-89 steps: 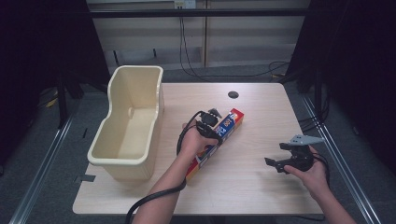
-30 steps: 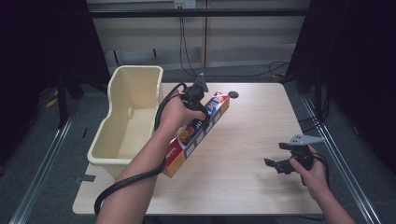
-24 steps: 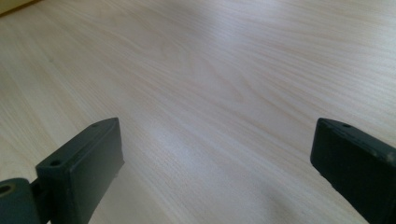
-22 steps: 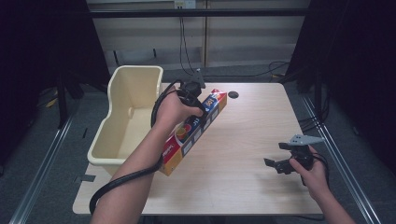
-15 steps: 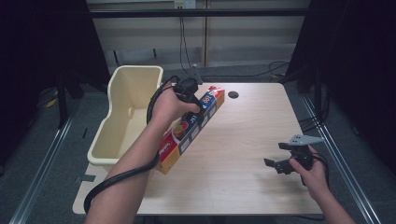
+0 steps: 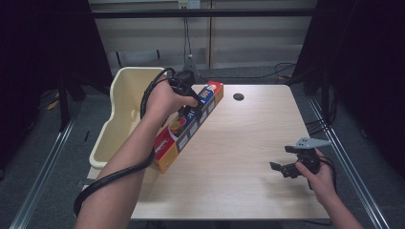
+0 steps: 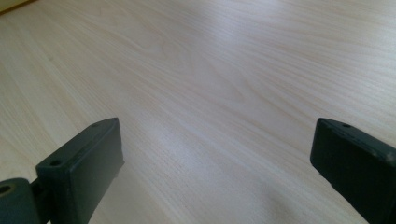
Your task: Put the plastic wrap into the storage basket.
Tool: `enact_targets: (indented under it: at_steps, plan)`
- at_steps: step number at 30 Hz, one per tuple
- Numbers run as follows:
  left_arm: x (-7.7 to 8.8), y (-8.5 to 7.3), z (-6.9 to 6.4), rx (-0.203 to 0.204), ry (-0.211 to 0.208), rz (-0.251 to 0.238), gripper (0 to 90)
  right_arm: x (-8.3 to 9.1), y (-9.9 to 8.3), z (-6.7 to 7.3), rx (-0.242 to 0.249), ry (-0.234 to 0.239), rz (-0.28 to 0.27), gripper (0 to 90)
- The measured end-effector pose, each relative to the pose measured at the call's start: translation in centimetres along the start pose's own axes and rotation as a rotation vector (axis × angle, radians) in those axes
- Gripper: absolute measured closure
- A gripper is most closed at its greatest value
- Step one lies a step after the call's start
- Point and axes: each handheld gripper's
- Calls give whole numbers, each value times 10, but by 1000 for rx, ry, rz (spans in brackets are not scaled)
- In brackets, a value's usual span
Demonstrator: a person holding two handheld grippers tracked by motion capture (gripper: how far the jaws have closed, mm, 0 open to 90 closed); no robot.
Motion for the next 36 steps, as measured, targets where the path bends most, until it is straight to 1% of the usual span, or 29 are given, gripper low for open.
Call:
enact_targets:
  at_steps: [1, 5, 6, 7, 9, 10, 13, 19, 21, 22, 25, 26, 28, 29, 31, 32, 36]
  plan:
    - [1, 0, 1, 6, -3, -2, 411, 0, 0, 0, -2, 1, 0, 22]
    - [6, 0, 2, 8, -2, -5, 410, 0, 0, 0, 1, 3, 2, 22]
    - [9, -1, 5, 13, -12, -8, 410, 0, 0, 0, 0, -1, -1, 22]
    - [10, -1, 5, 19, -14, -7, 410, 0, 0, 0, -3, 3, 1, 22]
    - [11, -1, 6, 18, -8, -5, 410, 0, 0, 0, -3, 1, 1, 22]
    - [13, -2, 6, 20, 1, -3, 410, 0, 0, 0, -2, 6, 8, 22]
    - [17, -2, 9, 31, -9, -2, 410, 0, 0, 0, 0, 9, 10, 23]
    - [24, -4, 12, 41, 0, -5, 410, 0, 0, 0, -2, 5, 10, 23]
    - [27, -4, 14, 47, -3, -6, 411, 0, 0, 0, 0, 5, 9, 23]
    - [29, -5, 14, 58, -4, -4, 411, 0, 0, 0, -1, 5, 9, 23]
    - [32, -6, 16, 53, 4, 5, 411, 0, 0, 0, -2, 5, 9, 23]
    - [34, -6, 17, 64, 1, -4, 411, 0, 0, 0, -2, 6, 9, 23]
    - [37, -6, 18, 61, 4, 2, 411, 0, 0, 0, -1, 5, 9, 23]
    - [38, -7, 18, 68, 6, -4, 411, 0, 0, 0, -2, 5, 9, 23]
    - [40, -7, 19, 61, 9, 4, 411, 0, 0, 1, -3, 5, 8, 23]
    - [42, -7, 20, 72, 10, 3, 411, 0, 0, 1, -4, 5, 9, 23]
    - [46, -8, 21, 77, 14, 1, 411, 0, 0, 0, -1, 4, 7, 23]
Point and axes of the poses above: each handheld gripper's, and its own axes: x roughly backward along the jaws, y roughly out of its top, z roughly to its left, and after that the axes turned 9 degrees about -x, right-handed
